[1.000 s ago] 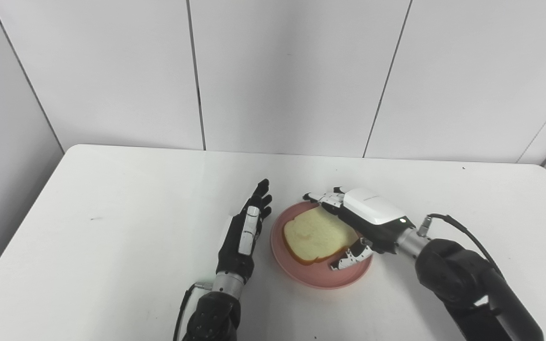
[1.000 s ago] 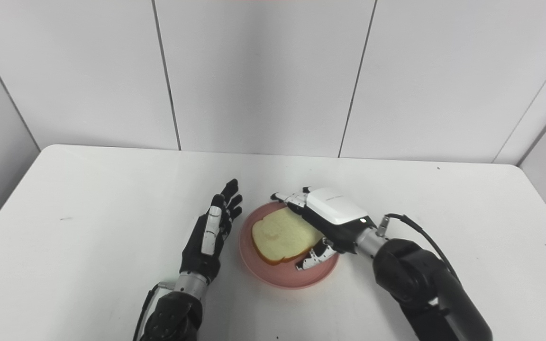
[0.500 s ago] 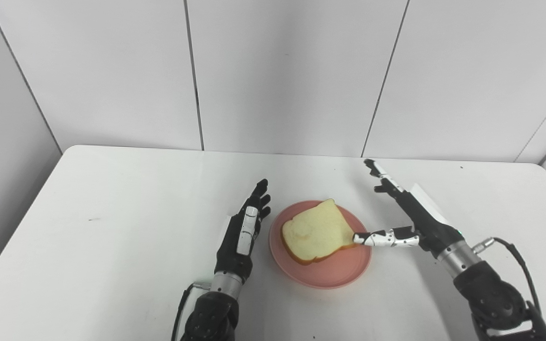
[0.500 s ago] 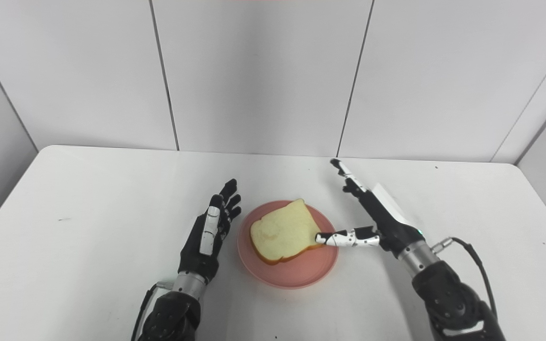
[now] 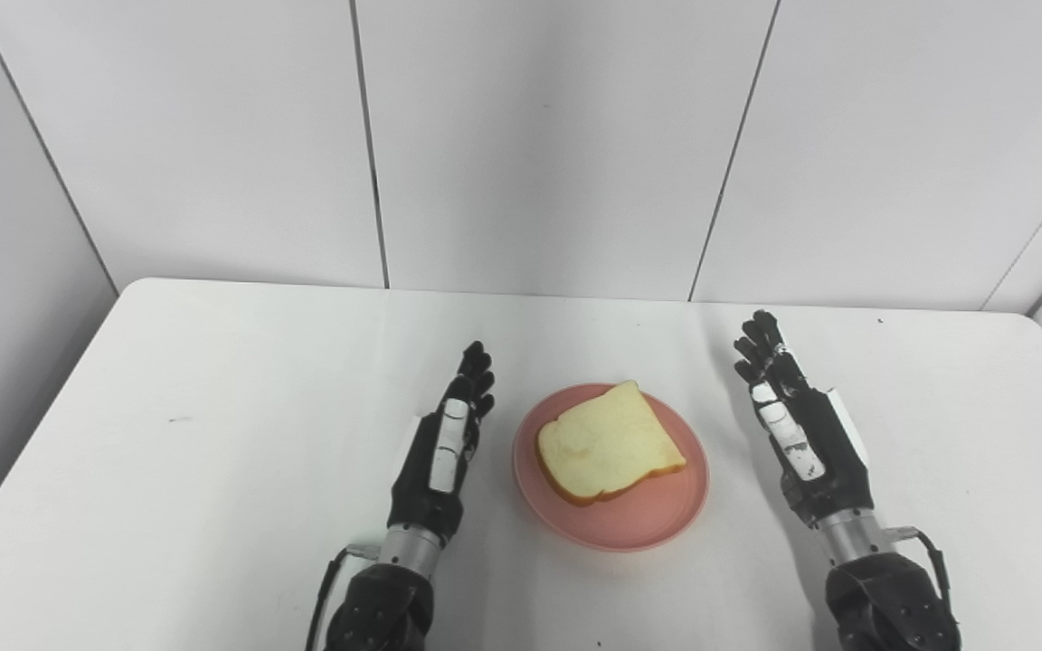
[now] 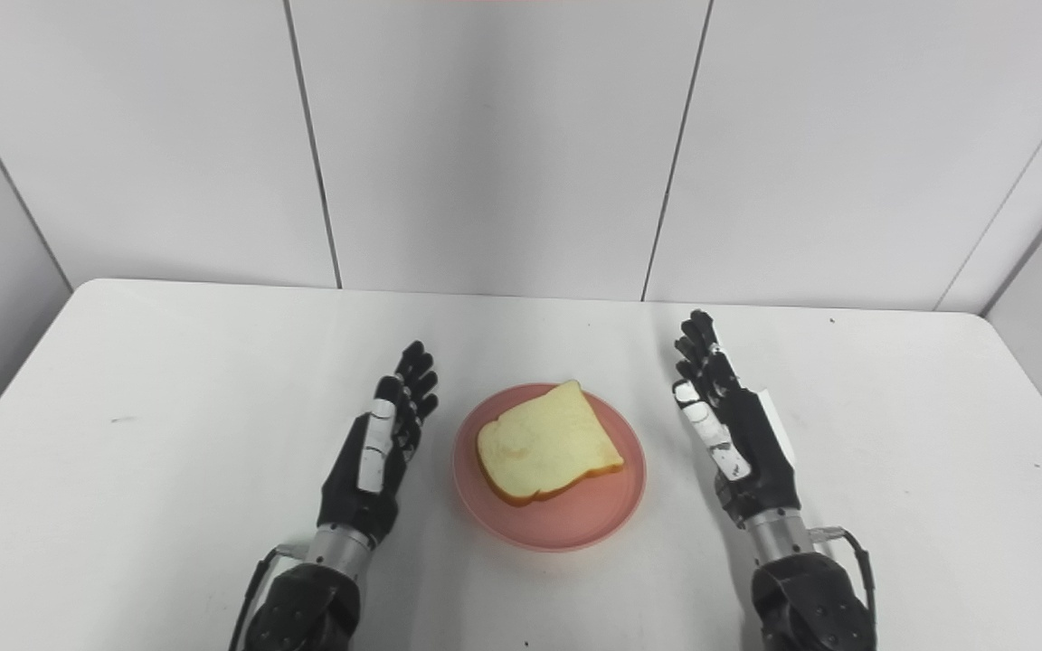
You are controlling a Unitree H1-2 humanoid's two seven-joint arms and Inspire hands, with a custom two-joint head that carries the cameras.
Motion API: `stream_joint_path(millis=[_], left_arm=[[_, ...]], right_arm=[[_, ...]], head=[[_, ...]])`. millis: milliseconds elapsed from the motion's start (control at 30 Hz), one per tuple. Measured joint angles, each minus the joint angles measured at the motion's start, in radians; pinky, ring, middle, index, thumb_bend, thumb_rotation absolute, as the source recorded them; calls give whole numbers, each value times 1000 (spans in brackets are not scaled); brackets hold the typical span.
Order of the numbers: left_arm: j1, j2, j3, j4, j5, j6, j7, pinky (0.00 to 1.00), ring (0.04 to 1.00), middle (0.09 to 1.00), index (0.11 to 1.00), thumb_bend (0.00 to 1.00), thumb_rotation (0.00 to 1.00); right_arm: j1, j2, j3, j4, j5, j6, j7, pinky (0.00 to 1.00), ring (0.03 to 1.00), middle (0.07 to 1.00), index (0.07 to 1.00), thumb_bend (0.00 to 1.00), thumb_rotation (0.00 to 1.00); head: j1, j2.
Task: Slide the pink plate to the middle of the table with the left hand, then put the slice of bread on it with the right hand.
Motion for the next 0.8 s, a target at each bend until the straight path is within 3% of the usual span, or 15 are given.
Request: stream_joint_path(millis=[67,333,800], left_arm=[[8,11,3,-11,-7,9,-1,994,1000,1000,997,677,1000],[-1,31,4,2,0,4,-4,1000,1000,1000,992,709,1000],[-9,49,-12,11,47,-12,8,1000,1000,1000,1000,728,1000]], right_arm=[[7,21,1,4,-26,0,-30,1000,1000,1000,1000,725,852],[17,90,2,33,-12,0,-54,1000,1000,1000,1000,755,814],[17,97,-3,43,-28,1,-101,1000,1000,1000,1000,710,838]], head=[[-6,-3],[-2,-26],[-22,-46]])
